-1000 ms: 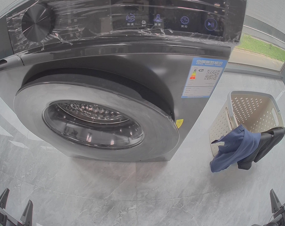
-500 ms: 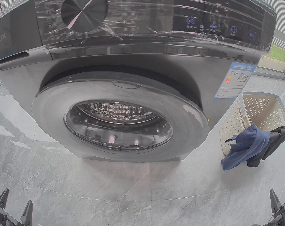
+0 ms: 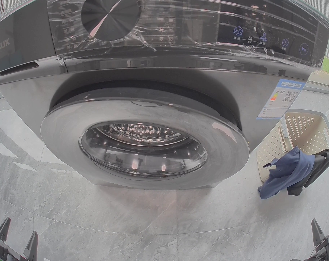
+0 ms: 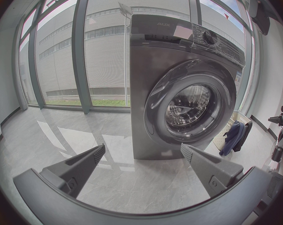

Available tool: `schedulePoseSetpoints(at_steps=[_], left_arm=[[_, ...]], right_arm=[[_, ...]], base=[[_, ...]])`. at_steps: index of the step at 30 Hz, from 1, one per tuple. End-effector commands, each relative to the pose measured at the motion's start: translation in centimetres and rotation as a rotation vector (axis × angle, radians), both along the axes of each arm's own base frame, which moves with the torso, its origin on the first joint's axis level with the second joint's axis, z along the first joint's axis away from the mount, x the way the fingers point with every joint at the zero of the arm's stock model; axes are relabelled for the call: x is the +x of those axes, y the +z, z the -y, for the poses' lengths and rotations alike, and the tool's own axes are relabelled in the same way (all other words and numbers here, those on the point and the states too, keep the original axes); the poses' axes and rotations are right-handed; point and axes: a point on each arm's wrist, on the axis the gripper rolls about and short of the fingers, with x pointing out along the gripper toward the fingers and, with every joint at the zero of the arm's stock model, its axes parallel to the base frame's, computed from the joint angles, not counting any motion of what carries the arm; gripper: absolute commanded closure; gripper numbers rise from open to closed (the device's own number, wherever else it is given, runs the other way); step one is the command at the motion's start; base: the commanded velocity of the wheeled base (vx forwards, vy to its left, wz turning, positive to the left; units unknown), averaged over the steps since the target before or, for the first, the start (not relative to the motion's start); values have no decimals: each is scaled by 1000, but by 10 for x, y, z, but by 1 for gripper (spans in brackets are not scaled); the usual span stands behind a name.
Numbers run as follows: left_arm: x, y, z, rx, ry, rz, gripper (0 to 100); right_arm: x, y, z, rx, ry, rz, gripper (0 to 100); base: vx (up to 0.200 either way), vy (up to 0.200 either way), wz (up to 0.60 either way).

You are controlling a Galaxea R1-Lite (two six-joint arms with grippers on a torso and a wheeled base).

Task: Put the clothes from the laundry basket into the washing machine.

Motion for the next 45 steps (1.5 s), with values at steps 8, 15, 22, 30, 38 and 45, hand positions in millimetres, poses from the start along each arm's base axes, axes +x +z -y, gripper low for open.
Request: schedulePoseSetpoints(at_steps=[8, 15, 22, 30, 38, 45], left_arm=[[0, -5, 0, 0, 0, -1, 0], [0, -5, 0, 0, 0, -1, 0], [0, -5, 0, 0, 0, -1, 0], [0, -5, 0, 0, 0, 0, 0], [0, -5, 0, 0, 0, -1, 0], [0, -5, 0, 1, 0, -1, 0]], right_arm=[[0, -5, 0, 0, 1, -1, 0], [0, -5, 0, 0, -1, 0, 0], [0, -5, 0, 0, -1, -1, 0], [0, -5, 0, 1, 1, -2, 0], [0, -5, 0, 1, 1, 0, 0], [0, -5, 0, 3, 1, -3, 0]], base=[[0, 175, 0], [0, 200, 0], [0, 29, 0], [0, 0, 0], [0, 0, 0], [0, 0, 0]])
